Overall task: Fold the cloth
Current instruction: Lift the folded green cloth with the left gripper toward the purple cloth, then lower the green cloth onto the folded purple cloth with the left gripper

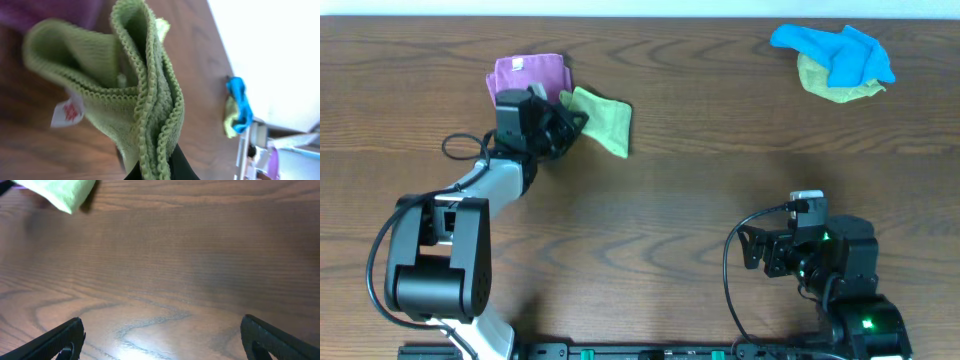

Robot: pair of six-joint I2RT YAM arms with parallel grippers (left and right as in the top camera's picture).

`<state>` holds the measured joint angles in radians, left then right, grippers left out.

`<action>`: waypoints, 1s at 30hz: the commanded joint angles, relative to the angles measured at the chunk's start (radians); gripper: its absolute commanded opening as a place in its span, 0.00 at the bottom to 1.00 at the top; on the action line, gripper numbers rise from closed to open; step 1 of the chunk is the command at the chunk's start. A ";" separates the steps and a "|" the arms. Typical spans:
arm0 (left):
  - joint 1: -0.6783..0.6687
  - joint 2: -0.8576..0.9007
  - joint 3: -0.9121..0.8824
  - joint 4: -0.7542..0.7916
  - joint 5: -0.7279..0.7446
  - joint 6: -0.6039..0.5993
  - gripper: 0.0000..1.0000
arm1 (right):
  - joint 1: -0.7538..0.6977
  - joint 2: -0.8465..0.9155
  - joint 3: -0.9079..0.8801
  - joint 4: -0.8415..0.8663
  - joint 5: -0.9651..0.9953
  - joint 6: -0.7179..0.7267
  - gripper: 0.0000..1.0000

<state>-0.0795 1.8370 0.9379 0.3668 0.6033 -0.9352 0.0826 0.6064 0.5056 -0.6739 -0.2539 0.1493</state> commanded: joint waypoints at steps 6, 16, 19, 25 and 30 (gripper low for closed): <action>0.009 -0.005 0.265 -0.088 0.039 0.003 0.06 | -0.007 -0.005 -0.007 -0.001 -0.005 0.011 0.99; 0.065 -0.005 0.457 -0.270 -0.088 0.082 0.06 | -0.007 -0.005 -0.007 -0.001 -0.005 0.011 0.99; 0.093 -0.005 0.460 -0.270 -0.106 0.094 0.05 | -0.007 -0.005 -0.007 -0.001 -0.005 0.011 0.99; 0.147 0.017 0.461 -0.260 -0.137 0.099 0.06 | -0.007 -0.005 -0.007 -0.001 -0.005 0.011 0.99; 0.158 0.072 0.494 -0.254 -0.119 0.100 0.06 | -0.007 -0.005 -0.007 -0.001 -0.005 0.011 0.99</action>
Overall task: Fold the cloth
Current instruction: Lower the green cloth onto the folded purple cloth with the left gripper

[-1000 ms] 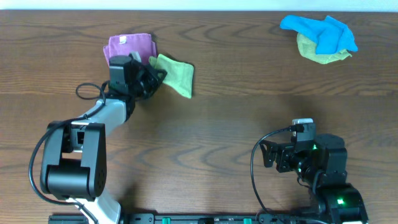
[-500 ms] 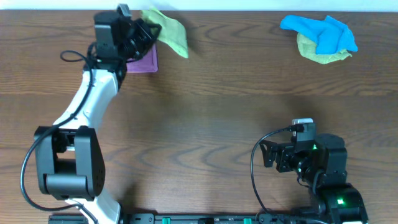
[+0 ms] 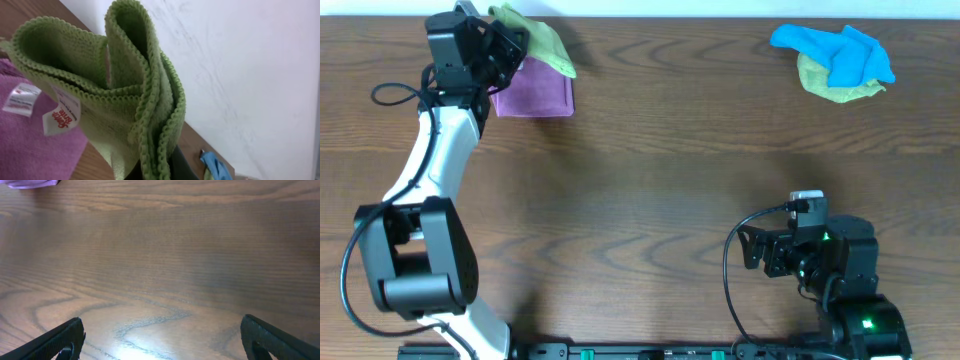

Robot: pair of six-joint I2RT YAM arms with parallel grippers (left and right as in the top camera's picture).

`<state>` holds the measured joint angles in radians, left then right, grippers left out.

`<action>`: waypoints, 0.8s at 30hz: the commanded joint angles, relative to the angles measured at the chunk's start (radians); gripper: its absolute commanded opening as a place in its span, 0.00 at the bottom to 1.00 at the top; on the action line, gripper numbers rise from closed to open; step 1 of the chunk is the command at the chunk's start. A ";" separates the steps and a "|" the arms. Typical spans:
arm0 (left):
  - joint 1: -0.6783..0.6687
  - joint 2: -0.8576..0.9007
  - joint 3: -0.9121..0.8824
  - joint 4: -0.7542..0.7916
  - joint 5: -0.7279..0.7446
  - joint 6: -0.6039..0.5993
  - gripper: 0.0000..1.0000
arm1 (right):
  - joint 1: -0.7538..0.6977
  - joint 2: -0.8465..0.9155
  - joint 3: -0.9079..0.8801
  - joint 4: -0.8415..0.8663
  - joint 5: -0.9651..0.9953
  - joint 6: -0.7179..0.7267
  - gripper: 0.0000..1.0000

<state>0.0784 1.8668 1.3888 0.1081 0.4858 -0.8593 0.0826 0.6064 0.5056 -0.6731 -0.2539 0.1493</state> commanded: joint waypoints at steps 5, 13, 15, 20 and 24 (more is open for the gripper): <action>0.000 0.130 0.144 0.002 0.056 0.029 0.05 | -0.007 -0.005 -0.007 -0.002 -0.005 0.011 0.99; 0.007 0.181 0.237 -0.043 0.109 0.044 0.06 | -0.007 -0.005 -0.007 -0.002 -0.005 0.011 0.99; 0.011 0.181 0.238 -0.060 0.119 0.044 0.06 | -0.007 -0.005 -0.007 -0.002 -0.005 0.011 0.99; 0.013 0.181 0.238 -0.130 0.128 0.079 0.06 | -0.007 -0.005 -0.007 -0.002 -0.005 0.011 0.99; 0.013 0.181 0.237 -0.187 0.110 0.122 0.05 | -0.007 -0.005 -0.007 -0.002 -0.005 0.011 0.99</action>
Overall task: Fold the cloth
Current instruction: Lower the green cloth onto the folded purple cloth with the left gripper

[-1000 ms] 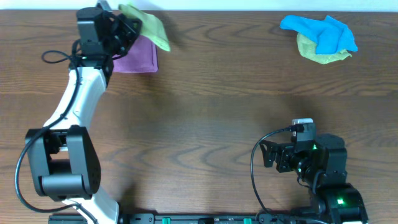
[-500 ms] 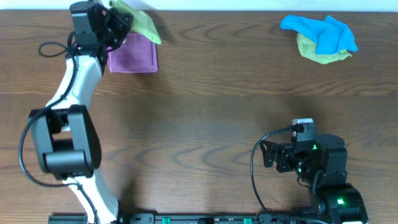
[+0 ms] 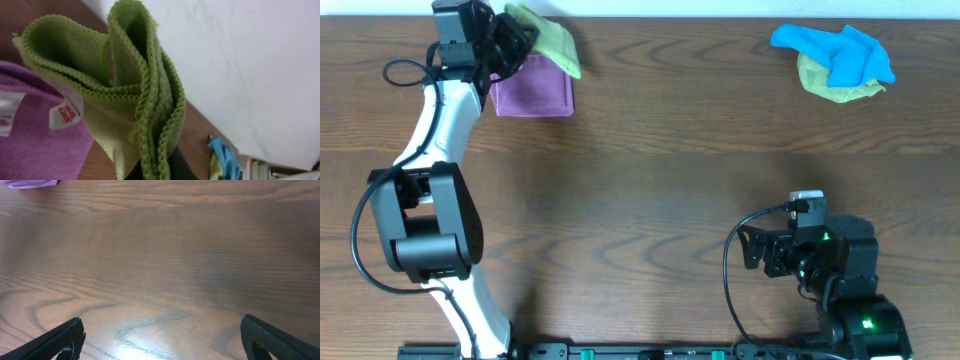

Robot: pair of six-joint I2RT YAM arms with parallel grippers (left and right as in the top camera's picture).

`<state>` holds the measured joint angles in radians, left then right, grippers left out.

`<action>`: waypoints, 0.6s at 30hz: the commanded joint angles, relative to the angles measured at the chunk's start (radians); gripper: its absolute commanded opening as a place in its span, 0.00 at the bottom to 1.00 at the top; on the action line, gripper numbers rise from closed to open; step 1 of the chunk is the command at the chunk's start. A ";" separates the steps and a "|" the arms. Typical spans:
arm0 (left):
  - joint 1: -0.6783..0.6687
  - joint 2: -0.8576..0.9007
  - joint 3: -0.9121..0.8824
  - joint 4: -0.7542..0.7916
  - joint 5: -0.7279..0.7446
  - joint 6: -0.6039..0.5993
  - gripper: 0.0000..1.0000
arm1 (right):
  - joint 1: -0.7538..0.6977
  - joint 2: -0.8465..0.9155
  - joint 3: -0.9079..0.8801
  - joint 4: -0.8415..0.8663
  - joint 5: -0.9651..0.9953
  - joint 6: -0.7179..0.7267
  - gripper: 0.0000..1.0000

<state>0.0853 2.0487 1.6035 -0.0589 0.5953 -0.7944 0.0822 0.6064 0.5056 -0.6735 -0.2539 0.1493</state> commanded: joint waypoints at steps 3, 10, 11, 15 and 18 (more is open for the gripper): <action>0.006 -0.001 0.023 -0.067 -0.023 0.093 0.06 | -0.007 -0.005 -0.007 -0.002 -0.005 0.011 0.99; 0.006 -0.001 0.023 -0.193 -0.122 0.172 0.06 | -0.007 -0.005 -0.007 -0.002 -0.005 0.011 0.99; 0.006 -0.001 0.023 -0.209 -0.140 0.179 0.05 | -0.007 -0.005 -0.007 -0.002 -0.005 0.011 0.99; 0.006 -0.001 0.023 -0.258 -0.205 0.209 0.06 | -0.007 -0.005 -0.007 -0.002 -0.005 0.011 0.99; 0.006 -0.001 0.022 -0.285 -0.253 0.224 0.06 | -0.007 -0.005 -0.007 -0.002 -0.005 0.011 0.99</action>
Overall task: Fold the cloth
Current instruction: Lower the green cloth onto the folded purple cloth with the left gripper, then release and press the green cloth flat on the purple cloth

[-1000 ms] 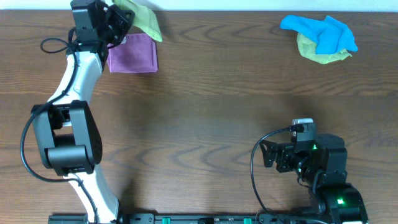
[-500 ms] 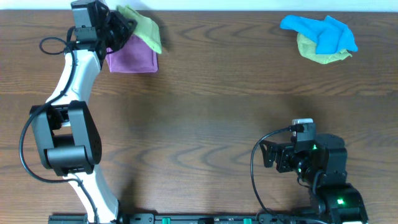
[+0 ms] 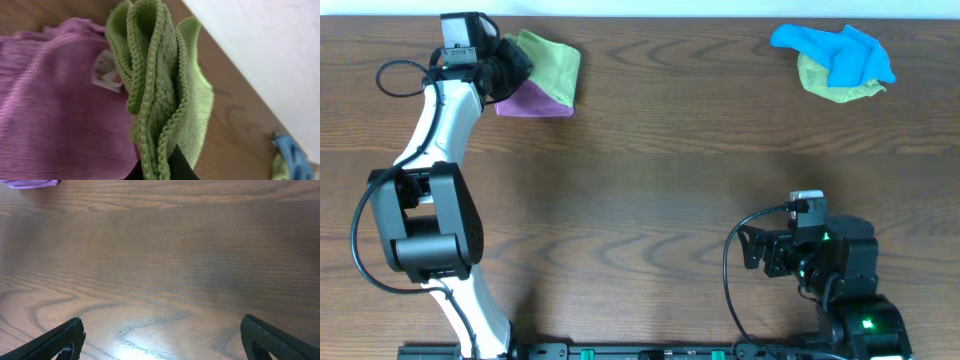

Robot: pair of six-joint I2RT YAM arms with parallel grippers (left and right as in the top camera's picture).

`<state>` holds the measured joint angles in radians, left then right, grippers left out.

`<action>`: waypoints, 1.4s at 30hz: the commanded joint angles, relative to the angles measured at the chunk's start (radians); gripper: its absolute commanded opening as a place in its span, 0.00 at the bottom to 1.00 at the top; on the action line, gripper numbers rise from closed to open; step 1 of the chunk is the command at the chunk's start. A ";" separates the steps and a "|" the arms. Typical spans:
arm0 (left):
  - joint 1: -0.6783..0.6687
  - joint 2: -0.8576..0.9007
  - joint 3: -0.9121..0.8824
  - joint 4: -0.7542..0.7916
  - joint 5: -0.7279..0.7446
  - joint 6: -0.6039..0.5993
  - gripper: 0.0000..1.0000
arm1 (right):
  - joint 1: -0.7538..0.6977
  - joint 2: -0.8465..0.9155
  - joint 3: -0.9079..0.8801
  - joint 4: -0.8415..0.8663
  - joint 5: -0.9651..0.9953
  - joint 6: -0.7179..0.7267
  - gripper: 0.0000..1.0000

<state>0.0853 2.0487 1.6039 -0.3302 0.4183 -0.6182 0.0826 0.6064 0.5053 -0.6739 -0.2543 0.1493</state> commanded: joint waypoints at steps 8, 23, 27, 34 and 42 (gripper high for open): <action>0.006 0.008 0.019 -0.044 -0.142 0.081 0.06 | -0.007 -0.005 -0.006 -0.001 -0.004 0.011 0.99; 0.006 0.071 0.019 -0.052 -0.168 0.092 0.06 | -0.007 -0.005 -0.006 -0.001 -0.004 0.011 0.99; 0.007 0.071 0.019 -0.050 -0.168 0.123 0.11 | -0.007 -0.005 -0.006 -0.001 -0.004 0.011 0.99; 0.008 0.068 0.024 -0.051 -0.167 0.156 0.43 | -0.007 -0.005 -0.006 -0.001 -0.004 0.011 0.99; 0.008 0.028 0.041 -0.053 -0.175 0.204 0.64 | -0.007 -0.005 -0.006 -0.001 -0.004 0.011 0.99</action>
<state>0.0853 2.1094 1.6085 -0.3794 0.2565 -0.4400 0.0822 0.6064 0.5056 -0.6735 -0.2539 0.1493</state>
